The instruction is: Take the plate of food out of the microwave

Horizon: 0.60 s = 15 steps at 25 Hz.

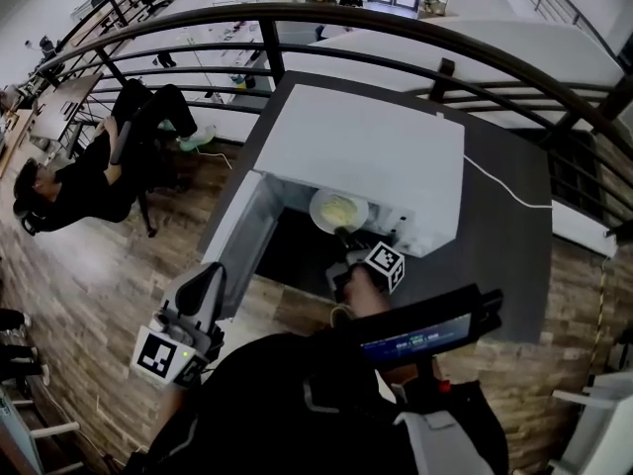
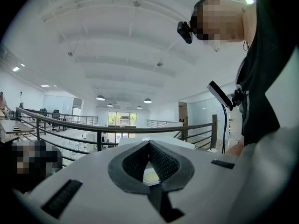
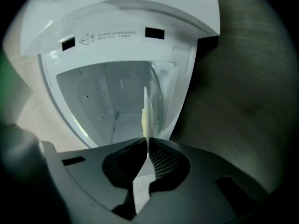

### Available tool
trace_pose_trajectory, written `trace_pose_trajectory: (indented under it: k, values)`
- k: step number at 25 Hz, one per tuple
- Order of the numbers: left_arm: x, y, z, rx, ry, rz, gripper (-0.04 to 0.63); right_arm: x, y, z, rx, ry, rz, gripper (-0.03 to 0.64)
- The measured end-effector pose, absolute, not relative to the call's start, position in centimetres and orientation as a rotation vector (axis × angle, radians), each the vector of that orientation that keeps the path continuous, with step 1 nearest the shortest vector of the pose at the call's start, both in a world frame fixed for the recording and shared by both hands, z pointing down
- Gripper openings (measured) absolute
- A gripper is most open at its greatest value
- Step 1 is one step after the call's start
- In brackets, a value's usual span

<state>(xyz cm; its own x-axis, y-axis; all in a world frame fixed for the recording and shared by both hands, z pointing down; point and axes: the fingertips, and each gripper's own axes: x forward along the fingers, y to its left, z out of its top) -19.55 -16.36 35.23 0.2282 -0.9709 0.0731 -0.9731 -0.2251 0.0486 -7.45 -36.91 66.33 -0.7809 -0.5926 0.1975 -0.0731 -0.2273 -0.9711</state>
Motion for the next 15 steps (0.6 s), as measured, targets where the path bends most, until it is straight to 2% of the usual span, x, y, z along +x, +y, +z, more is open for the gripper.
trace_pose_trajectory:
  k: [15]
  values:
    - [-18.1,-16.8,36.9,2.52,-1.728,0.001,0.003,-6.6,-30.4,61.5,-0.656,1.694,-2.064,0.015]
